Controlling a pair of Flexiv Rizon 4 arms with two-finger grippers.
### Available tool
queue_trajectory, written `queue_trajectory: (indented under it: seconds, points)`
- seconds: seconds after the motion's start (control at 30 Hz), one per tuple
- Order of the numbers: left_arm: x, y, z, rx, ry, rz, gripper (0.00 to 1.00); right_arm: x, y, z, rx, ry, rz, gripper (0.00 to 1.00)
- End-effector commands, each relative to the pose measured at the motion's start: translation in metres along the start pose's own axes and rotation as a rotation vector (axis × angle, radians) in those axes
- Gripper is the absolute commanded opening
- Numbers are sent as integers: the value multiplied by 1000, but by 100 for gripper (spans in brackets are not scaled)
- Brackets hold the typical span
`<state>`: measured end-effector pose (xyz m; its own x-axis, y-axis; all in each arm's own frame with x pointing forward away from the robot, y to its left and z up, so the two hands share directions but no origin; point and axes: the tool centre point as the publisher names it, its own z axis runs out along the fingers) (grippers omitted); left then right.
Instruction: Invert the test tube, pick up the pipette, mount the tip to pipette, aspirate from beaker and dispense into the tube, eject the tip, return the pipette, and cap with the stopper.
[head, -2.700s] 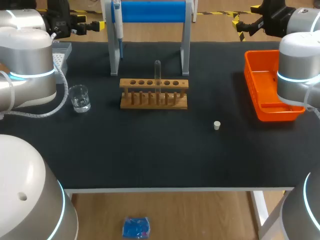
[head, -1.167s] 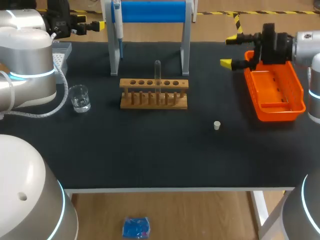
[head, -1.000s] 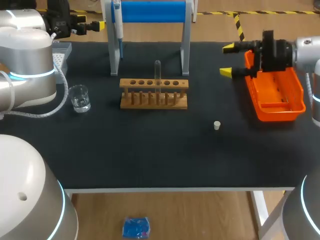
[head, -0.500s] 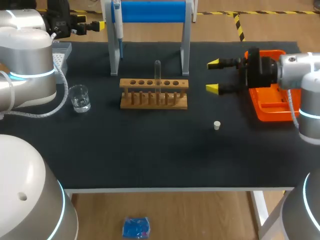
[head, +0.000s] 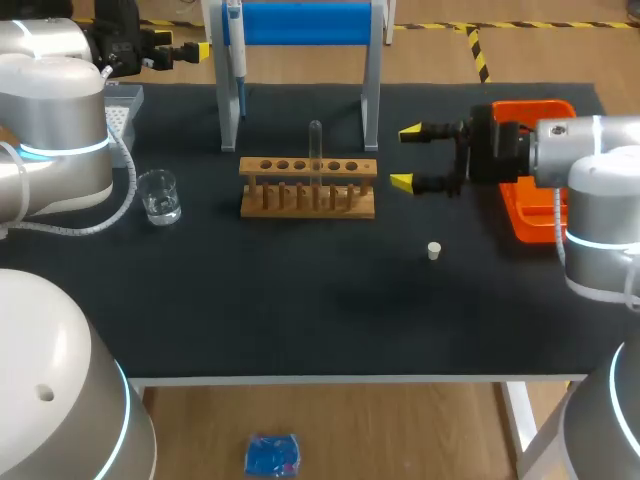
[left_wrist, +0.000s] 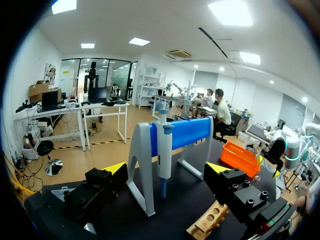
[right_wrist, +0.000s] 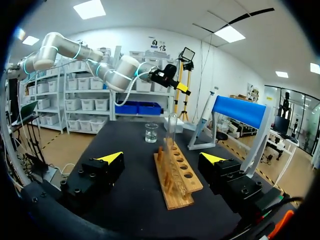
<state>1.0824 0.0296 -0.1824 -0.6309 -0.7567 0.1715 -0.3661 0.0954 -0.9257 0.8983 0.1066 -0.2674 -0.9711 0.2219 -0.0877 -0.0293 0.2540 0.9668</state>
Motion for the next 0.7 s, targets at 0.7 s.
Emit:
queue_trajectory:
  seconds: [0.7]
  points:
    - [138,18,-20,22,66,184,100,1,0,-1,1,0,0,100]
